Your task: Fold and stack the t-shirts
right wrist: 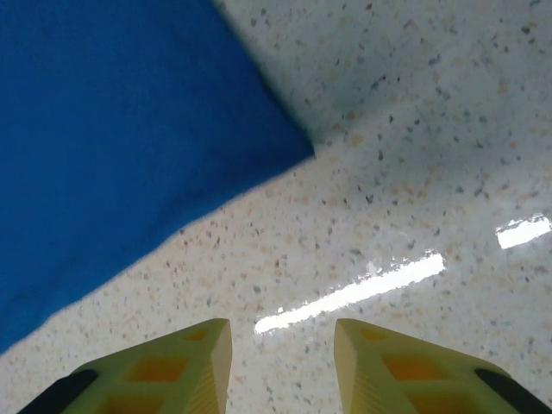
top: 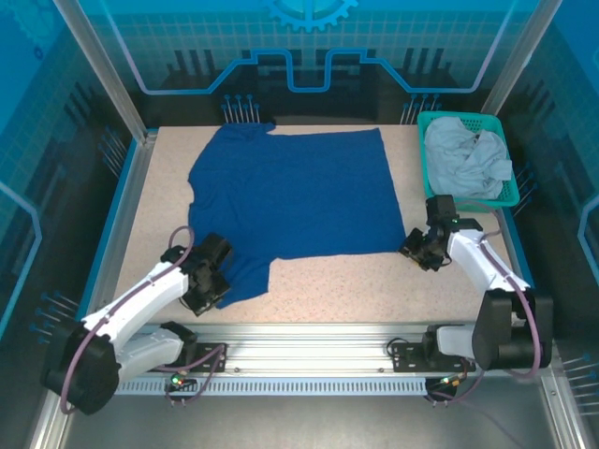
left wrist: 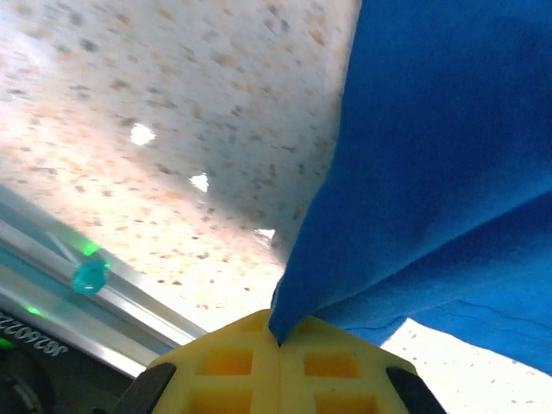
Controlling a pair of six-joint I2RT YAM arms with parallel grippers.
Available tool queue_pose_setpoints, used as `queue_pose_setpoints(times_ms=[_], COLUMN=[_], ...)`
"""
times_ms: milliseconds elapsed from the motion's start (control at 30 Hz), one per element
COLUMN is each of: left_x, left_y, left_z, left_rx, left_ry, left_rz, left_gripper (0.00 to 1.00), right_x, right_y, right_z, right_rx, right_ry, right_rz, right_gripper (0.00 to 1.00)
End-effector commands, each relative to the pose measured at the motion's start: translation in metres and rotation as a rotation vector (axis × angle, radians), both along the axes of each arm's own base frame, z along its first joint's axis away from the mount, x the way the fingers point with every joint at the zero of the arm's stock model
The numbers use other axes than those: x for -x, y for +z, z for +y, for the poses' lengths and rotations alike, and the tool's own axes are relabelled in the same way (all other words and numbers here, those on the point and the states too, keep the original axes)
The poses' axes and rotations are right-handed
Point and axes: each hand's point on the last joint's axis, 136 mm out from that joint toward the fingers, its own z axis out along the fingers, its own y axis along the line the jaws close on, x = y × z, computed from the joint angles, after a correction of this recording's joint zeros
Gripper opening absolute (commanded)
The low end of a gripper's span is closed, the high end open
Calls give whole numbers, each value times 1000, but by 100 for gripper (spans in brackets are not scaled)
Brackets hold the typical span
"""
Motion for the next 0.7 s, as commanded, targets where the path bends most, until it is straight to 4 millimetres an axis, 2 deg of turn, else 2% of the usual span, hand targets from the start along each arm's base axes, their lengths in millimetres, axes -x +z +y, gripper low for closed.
queue_pose_setpoints(times_ms=[0,167,400,567,667], left_x=[10,7,1,-7,-12], left_y=[10,8,9,14,18], left_z=[25,23,19,17,16], left_rx=[-98,-82,-66,-60,-57], left_ry=[81,95,78,69,64], left_rz=[-1,-12,-33,-63,-80], left_gripper=[0,0,0,0,0], right_x=[-18,-24,-37,-37,-27], right_y=[-4,-24,-37,-48,-54], right_z=[-8,-11,1,4,3], right_rx=[21,35,0,-1,17], right_ry=[-58,-76,-43,-37,-46], right_rz=[-13,26,66,100,157], right_gripper=[36,35,32,26,22])
